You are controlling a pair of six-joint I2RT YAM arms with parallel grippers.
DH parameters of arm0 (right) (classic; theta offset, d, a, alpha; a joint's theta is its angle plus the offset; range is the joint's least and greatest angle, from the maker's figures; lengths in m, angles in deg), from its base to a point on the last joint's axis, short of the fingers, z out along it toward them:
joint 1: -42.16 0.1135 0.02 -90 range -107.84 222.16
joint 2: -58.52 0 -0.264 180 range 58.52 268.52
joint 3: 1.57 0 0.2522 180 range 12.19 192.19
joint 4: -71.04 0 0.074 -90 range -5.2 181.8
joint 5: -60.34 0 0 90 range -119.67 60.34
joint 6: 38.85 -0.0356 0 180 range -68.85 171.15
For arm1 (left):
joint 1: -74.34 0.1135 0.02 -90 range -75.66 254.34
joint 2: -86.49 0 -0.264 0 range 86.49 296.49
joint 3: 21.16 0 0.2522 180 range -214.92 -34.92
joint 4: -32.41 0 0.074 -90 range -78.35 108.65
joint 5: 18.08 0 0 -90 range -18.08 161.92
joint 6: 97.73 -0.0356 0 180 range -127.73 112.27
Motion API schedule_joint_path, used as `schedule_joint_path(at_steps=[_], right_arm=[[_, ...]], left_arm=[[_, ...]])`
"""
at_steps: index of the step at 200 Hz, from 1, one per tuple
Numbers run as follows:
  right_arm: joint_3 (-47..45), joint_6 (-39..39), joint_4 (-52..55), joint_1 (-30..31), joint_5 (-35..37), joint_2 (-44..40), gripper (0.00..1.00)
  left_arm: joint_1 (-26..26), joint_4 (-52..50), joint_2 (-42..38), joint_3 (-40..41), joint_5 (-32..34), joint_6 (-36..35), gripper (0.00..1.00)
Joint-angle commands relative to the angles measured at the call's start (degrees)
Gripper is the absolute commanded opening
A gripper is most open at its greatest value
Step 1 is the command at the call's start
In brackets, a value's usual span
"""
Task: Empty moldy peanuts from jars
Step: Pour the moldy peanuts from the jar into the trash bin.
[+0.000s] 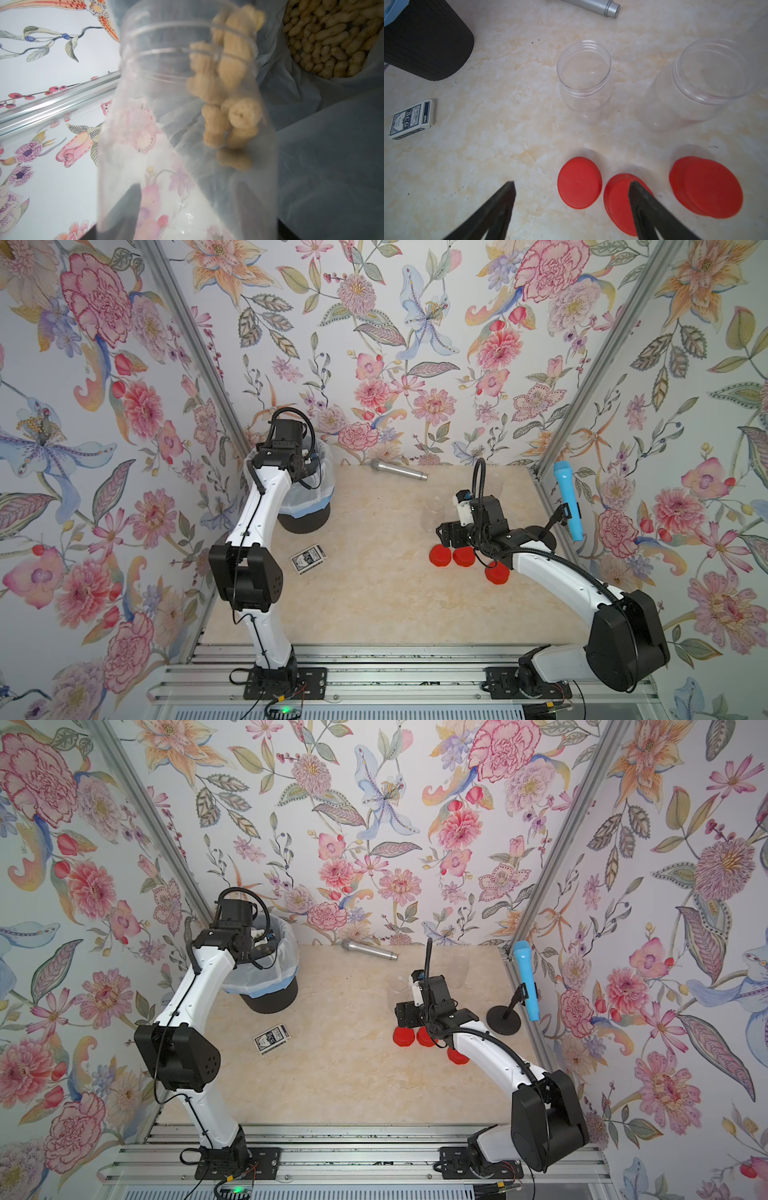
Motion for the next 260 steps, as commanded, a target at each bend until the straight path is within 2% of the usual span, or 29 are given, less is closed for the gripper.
schedule_joint_path(at_steps=[1,40,75,140,165,191,207,229,260], right_arm=[[-2.0,-1.3,-6.0,-0.4,-2.2,-2.3,0.88],[-4.8,-1.1,-10.1,-1.0,-4.6,-4.3,0.88],[-7.8,-1.0,-13.9,-1.3,-5.5,-6.6,0.88],[-8.1,-0.8,-15.5,-1.6,-7.6,-5.3,0.88],[-7.6,-0.4,-15.3,-1.6,-8.3,-4.9,0.88],[-7.0,-0.3,-15.2,-2.2,-11.5,-5.3,0.88],[-6.7,-1.1,-15.3,-3.0,-14.3,-6.3,0.88],[-6.6,-4.3,-15.9,-4.8,-19.7,-8.1,0.88],[-7.2,-9.9,-17.1,-7.6,-26.7,-10.7,0.88]], left_arm=[[-1.7,-1.6,0.6,-3.4,5.1,-3.8,0.30],[-2.7,0.9,-0.3,-2.5,5.5,-9.2,0.28],[-3.3,0.7,-1.5,-2.9,5.2,-10.9,0.27],[-3.4,4.8,-3.7,-1.3,5.6,-15.1,0.25],[-3.5,6.1,-4.0,-2.6,4.4,-13.2,0.25],[-4.3,6.2,-4.6,-5.5,-0.2,-7.2,0.25],[-5.8,5.5,-5.4,-6.3,-5.3,-1.8,0.25],[-8.9,7.6,-7.3,-4.5,-15.3,5.3,0.26],[-12.9,15.5,-11.8,2.8,-32.8,16.8,0.29]])
